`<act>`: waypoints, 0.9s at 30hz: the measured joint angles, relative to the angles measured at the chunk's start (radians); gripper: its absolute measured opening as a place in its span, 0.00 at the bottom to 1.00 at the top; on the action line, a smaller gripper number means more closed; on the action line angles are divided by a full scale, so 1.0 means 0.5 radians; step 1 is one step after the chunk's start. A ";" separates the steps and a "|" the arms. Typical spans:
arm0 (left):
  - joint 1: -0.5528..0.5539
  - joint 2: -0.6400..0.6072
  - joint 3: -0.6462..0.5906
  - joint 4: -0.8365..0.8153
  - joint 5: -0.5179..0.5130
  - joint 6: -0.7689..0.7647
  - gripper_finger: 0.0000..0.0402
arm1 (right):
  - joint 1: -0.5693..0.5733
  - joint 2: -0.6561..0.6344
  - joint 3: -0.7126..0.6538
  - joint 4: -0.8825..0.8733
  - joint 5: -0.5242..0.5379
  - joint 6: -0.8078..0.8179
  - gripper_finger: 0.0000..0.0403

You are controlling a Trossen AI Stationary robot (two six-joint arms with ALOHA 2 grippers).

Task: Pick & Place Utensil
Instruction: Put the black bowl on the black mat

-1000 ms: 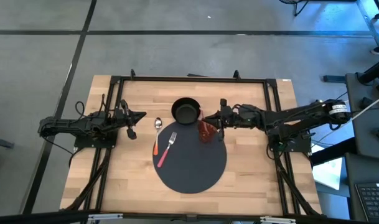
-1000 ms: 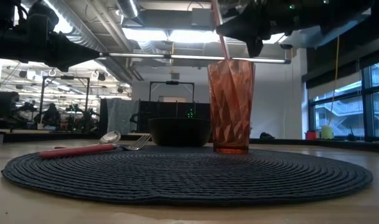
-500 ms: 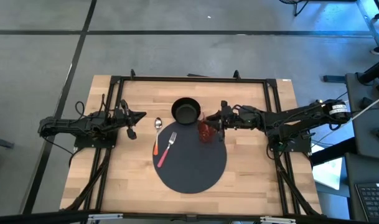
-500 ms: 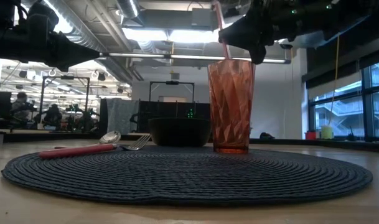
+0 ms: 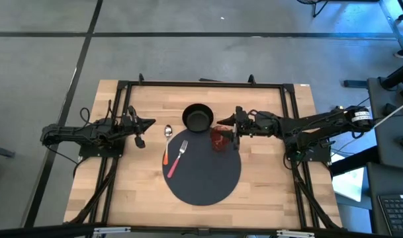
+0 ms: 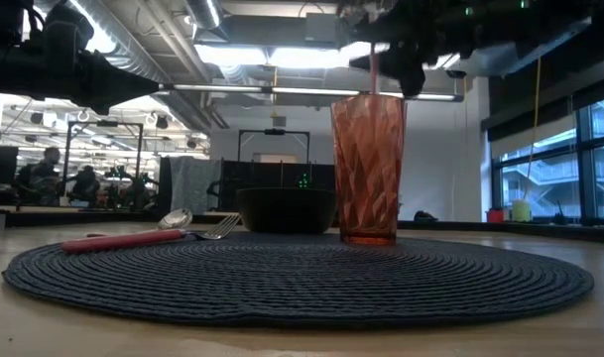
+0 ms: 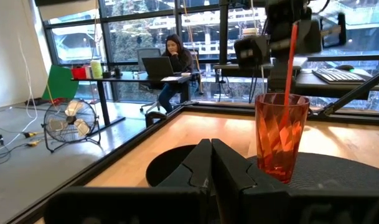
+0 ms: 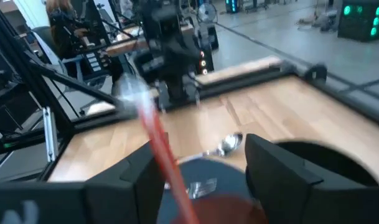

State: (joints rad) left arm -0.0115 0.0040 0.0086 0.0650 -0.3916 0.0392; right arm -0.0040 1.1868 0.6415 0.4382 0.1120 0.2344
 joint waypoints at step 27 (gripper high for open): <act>0.000 0.001 0.000 -0.001 0.030 0.105 0.01 | 0.217 -1.746 -0.503 -0.784 0.094 -0.447 0.01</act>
State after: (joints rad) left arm -0.0116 0.0044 0.0086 0.0647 -0.3766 0.0919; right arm 0.1043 0.3139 0.3899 0.0462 0.1592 0.0109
